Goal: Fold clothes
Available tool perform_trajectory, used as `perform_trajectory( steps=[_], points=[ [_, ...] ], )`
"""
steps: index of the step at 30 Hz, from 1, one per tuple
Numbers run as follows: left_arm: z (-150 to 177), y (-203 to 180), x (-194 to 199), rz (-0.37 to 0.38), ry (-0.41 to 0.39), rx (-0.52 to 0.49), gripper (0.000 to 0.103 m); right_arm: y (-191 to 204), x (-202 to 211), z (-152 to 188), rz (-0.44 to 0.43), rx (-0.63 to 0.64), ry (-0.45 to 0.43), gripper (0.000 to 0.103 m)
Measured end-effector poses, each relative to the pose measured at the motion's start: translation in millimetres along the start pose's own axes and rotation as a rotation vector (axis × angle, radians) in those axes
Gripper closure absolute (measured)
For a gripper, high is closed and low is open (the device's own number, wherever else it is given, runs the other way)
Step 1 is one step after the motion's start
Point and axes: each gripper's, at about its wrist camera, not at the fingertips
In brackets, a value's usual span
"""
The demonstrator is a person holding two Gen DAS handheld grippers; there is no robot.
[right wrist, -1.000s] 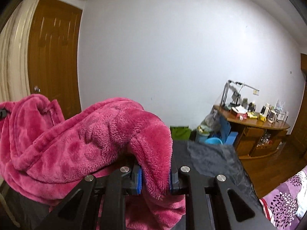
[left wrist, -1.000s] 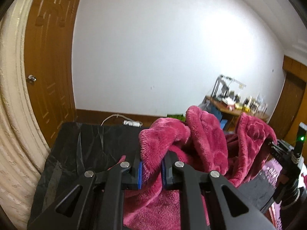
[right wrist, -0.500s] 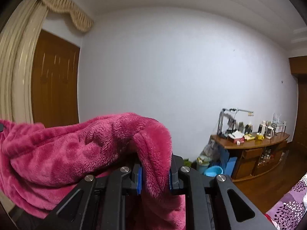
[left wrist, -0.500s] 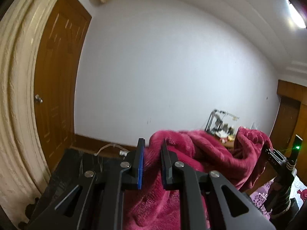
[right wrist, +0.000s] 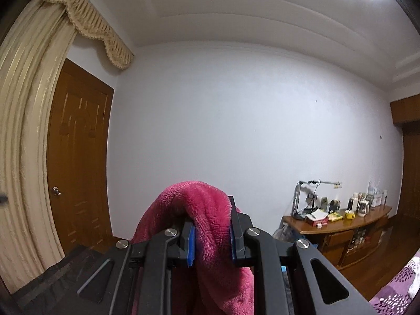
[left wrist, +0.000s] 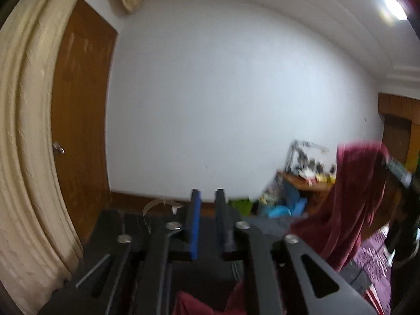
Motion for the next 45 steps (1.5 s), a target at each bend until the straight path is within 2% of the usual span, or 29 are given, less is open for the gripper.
perform_trajectory(
  steps=[1, 3, 4, 7, 10, 12, 17, 23, 26, 27, 28, 30, 31, 33, 36, 40, 42, 45],
  points=[
    [7.7, 1.1, -6.6, 0.017, 0.03, 0.008, 0.049, -1.7, 0.3, -2.7, 0.003, 0.006, -0.009, 0.083],
    [29.8, 1.0, -23.9, 0.059, 0.097, 0.016, 0.028, -3.9, 2.9, -9.0, 0.009, 0.017, -0.028, 0.083],
    [40.7, -0.6, -31.1, 0.077, 0.124, 0.016, 0.023, -4.2, 5.3, -12.3, 0.012, 0.022, -0.037, 0.083],
    [77.2, -10.1, -60.1, 0.142, 0.234, 0.017, 0.023, -4.0, 12.2, -21.2, 0.016, 0.033, -0.058, 0.083],
    [116.0, -17.5, -94.2, 0.284, 0.355, 0.057, 0.023, 0.0, 19.2, -27.8, 0.012, 0.051, -0.074, 0.083],
    [134.3, -24.5, -112.3, 0.347, 0.403, 0.045, 0.023, 2.6, 23.9, -32.1, 0.01, 0.063, -0.085, 0.083],
    [159.1, -42.4, -144.2, 0.512, 0.464, 0.045, 0.023, 10.3, 41.4, -38.4, 0.011, 0.095, -0.113, 0.083],
    [159.5, -45.0, -171.2, 0.726, 0.494, 0.118, 0.023, 6.9, 65.6, -46.0, 0.022, 0.102, -0.153, 0.083],
    [162.4, -51.7, -182.0, 0.769, 0.5, 0.145, 0.023, 3.6, 72.8, -46.7, 0.038, 0.1, -0.165, 0.083],
    [163.8, -54.4, -185.4, 0.779, 0.501, 0.152, 0.035, 2.3, 74.1, -46.3, 0.043, 0.101, -0.166, 0.083],
    [165.4, -57.2, -188.2, 0.789, 0.505, 0.162, 0.06, 1.0, 75.5, -46.0, 0.049, 0.103, -0.168, 0.083],
    [170.7, -62.8, -193.8, 0.778, 0.528, 0.185, 0.084, -3.4, 76.1, -44.4, 0.061, 0.097, -0.163, 0.083],
    [173.6, -65.6, -196.7, 0.768, 0.54, 0.197, 0.091, -6.1, 76.1, -43.8, 0.066, 0.091, -0.16, 0.083],
    [172.2, -64.6, -196.5, 0.727, 0.533, 0.202, 0.094, -12.7, 76.0, -41.8, 0.076, 0.079, -0.151, 0.083],
    [159.3, -55.9, -183.2, 0.631, 0.47, 0.218, 0.096, -19.9, 75.7, -38.9, 0.108, 0.075, -0.148, 0.083],
    [108.0, -26.9, -141.4, 0.473, 0.28, 0.233, 0.096, -34.5, 77.1, -35.8, 0.153, 0.062, -0.152, 0.083],
    [74.3, -13.5, -107.2, 0.388, 0.149, 0.228, 0.096, -44.1, 77.3, -32.9, 0.162, 0.042, -0.147, 0.083],
    [34.6, -3.6, -60.8, 0.31, -0.01, 0.222, 0.096, -51.8, 77.9, -28.0, 0.158, 0.026, -0.143, 0.083]
  ],
)
Point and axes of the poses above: each gripper's, at about its wrist camera, not at the fingertips, and x roughly against the way its jaws point, y to its left, z to its underside, and after that the axes turned 13 degrees about z, right-handed
